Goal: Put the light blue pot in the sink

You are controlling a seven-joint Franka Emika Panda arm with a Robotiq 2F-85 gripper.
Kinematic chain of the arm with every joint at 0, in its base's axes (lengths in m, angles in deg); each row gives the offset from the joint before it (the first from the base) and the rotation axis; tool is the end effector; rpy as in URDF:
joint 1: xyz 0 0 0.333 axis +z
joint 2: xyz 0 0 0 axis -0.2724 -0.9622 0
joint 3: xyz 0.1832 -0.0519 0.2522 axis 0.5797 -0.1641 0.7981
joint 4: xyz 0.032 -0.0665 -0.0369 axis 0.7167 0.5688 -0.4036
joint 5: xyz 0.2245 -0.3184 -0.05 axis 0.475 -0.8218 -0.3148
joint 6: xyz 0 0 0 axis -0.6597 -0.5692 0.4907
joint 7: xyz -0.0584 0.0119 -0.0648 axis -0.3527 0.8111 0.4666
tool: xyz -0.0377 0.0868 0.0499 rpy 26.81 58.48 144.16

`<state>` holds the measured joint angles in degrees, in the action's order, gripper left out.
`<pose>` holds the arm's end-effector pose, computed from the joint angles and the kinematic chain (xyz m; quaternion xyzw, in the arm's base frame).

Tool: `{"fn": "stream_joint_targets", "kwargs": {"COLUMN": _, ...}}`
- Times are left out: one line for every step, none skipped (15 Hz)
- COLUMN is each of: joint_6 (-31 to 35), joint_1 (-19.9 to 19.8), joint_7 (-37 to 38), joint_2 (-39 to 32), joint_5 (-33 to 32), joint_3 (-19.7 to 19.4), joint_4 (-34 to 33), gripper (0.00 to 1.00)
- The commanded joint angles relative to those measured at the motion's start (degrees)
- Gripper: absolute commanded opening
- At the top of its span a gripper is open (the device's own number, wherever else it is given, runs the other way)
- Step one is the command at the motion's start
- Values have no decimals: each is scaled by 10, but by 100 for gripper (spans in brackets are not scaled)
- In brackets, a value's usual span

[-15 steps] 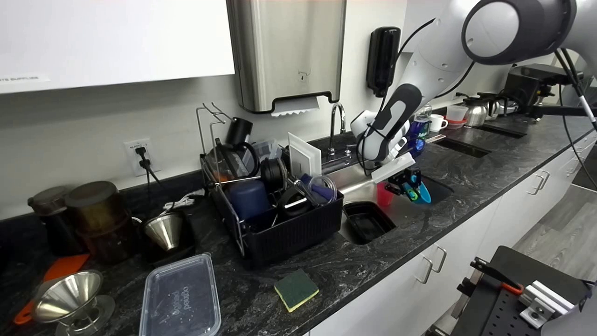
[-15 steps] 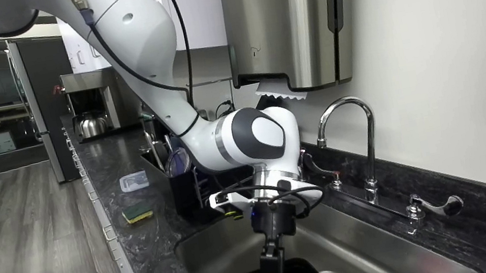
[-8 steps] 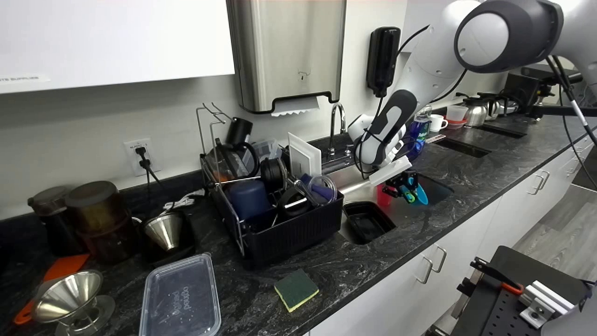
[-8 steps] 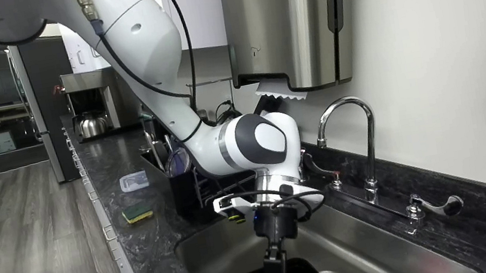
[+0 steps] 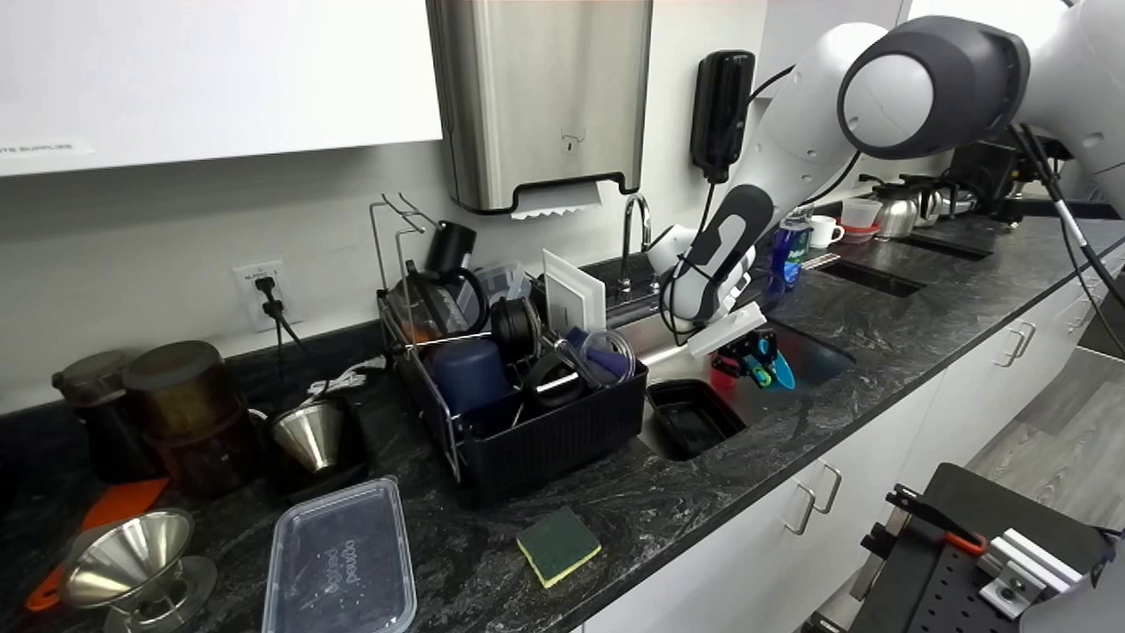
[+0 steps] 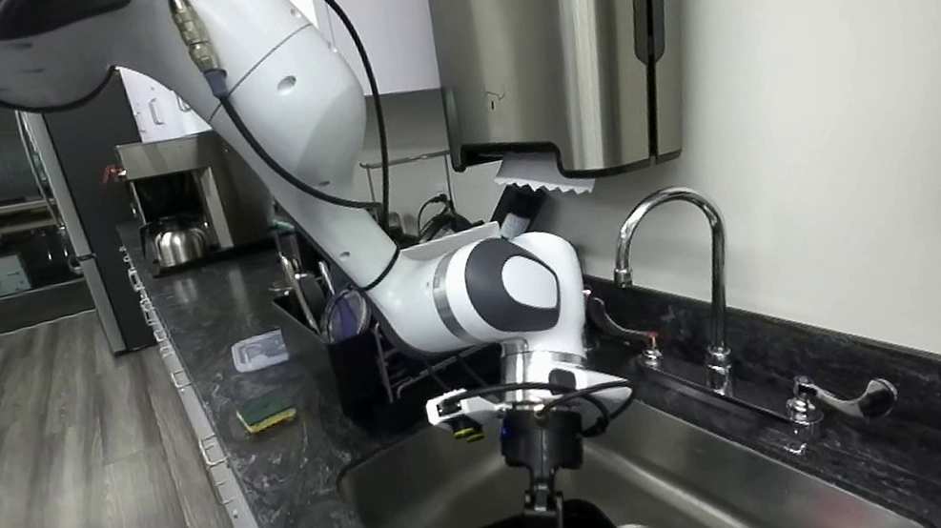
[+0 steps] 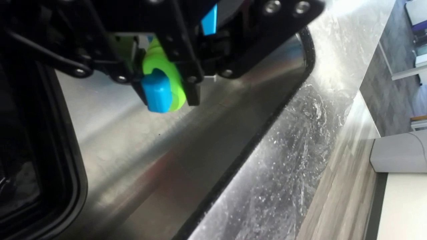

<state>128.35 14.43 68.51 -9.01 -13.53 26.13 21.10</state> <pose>0.5579 -0.1927 0.0954 0.8439 -0.4129 -0.1779 0.2929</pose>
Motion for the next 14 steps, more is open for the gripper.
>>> {"fn": "stream_joint_targets", "kwargs": {"joint_6": 5, "joint_1": -1, "joint_7": -14, "joint_2": -15, "joint_5": 9, "joint_3": 0, "joint_4": -17, "gripper": 7}}
{"fn": "stream_joint_targets", "kwargs": {"joint_6": 6, "joint_1": -1, "joint_7": -14, "joint_2": -18, "joint_5": 10, "joint_3": 1, "joint_4": -20, "gripper": 7}}
{"fn": "stream_joint_targets", "kwargs": {"joint_6": 6, "joint_1": -1, "joint_7": -14, "joint_2": -21, "joint_5": 10, "joint_3": 1, "joint_4": -22, "gripper": 7}}
{"fn": "stream_joint_targets", "kwargs": {"joint_6": 6, "joint_1": 0, "joint_7": -14, "joint_2": -23, "joint_5": 10, "joint_3": 1, "joint_4": -24, "gripper": 7}}
{"fn": "stream_joint_targets", "kwargs": {"joint_6": 7, "joint_1": 0, "joint_7": -14, "joint_2": -23, "joint_5": 10, "joint_3": 1, "joint_4": -25, "gripper": 7}}
{"fn": "stream_joint_targets", "kwargs": {"joint_6": 7, "joint_1": 1, "joint_7": -14, "joint_2": -24, "joint_5": 10, "joint_3": 1, "joint_4": -27, "gripper": 7}}
{"fn": "stream_joint_targets", "kwargs": {"joint_6": 7, "joint_1": 0, "joint_7": -14, "joint_2": -25, "joint_5": 11, "joint_3": 1, "joint_4": -29, "gripper": 7}}
{"fn": "stream_joint_targets", "kwargs": {"joint_6": 9, "joint_1": 0, "joint_7": -14, "joint_2": -25, "joint_5": 11, "joint_3": 2, "joint_4": -31, "gripper": 7}}
{"fn": "stream_joint_targets", "kwargs": {"joint_6": 11, "joint_1": 0, "joint_7": -15, "joint_2": -27, "joint_5": 12, "joint_3": 2, "joint_4": -33, "gripper": 7}}
{"fn": "stream_joint_targets", "kwargs": {"joint_6": 12, "joint_1": -1, "joint_7": -16, "joint_2": -30, "joint_5": 12, "joint_3": 3, "joint_4": -35, "gripper": 7}}
{"fn": "stream_joint_targets", "kwargs": {"joint_6": 13, "joint_1": -1, "joint_7": -17, "joint_2": -32, "joint_5": 12, "joint_3": 3, "joint_4": -37, "gripper": 7}}
{"fn": "stream_joint_targets", "kwargs": {"joint_6": 15, "joint_1": -1, "joint_7": -18, "joint_2": -35, "joint_5": 12, "joint_3": 3, "joint_4": -38, "gripper": 7}}
{"fn": "stream_joint_targets", "kwargs": {"joint_6": 17, "joint_1": -1, "joint_7": -19, "joint_2": -37, "joint_5": 13, "joint_3": 3, "joint_4": -38, "gripper": 7}}
{"fn": "stream_joint_targets", "kwargs": {"joint_6": 18, "joint_1": -1, "joint_7": -19, "joint_2": -39, "joint_5": 13, "joint_3": 3, "joint_4": -38, "gripper": 7}}
